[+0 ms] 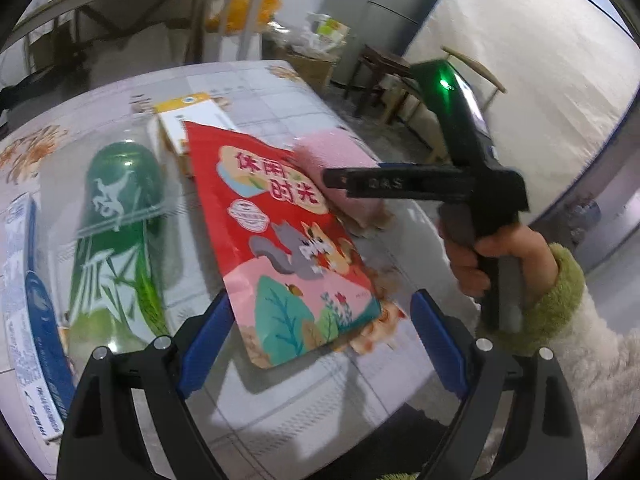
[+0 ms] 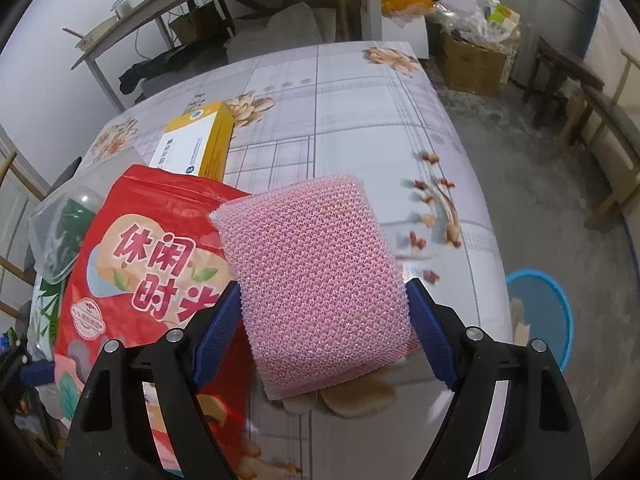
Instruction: Collect trash
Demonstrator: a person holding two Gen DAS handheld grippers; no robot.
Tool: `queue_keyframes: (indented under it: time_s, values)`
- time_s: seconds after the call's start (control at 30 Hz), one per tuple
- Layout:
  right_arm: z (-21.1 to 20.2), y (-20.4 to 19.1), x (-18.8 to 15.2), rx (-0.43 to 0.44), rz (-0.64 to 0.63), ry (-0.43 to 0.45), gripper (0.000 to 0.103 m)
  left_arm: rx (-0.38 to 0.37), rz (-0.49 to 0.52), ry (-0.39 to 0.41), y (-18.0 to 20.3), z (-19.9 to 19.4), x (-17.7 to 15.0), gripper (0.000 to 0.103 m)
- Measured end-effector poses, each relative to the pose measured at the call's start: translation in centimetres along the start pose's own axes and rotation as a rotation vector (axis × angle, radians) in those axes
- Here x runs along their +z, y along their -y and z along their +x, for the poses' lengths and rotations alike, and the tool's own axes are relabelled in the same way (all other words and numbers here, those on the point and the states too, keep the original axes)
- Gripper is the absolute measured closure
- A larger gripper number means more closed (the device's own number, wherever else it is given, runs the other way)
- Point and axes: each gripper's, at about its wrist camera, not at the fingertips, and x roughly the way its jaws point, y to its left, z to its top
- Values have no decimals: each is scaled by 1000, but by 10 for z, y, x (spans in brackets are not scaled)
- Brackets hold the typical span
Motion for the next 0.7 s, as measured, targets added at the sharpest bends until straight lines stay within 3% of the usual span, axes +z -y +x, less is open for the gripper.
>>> queue_keyframes:
  time_s: [0.23,0.47,0.7]
  values:
    - [-11,1,-17,1,6,3,26,-60,29,-14,10,2,-17,16]
    - [-22,3,-37,4,20,9,26,-246,-36,-50,12,8,-35,16]
    - [-33,-7,-64,-11,-29,20,26,-200,-138,-49,-4,9,-43,16]
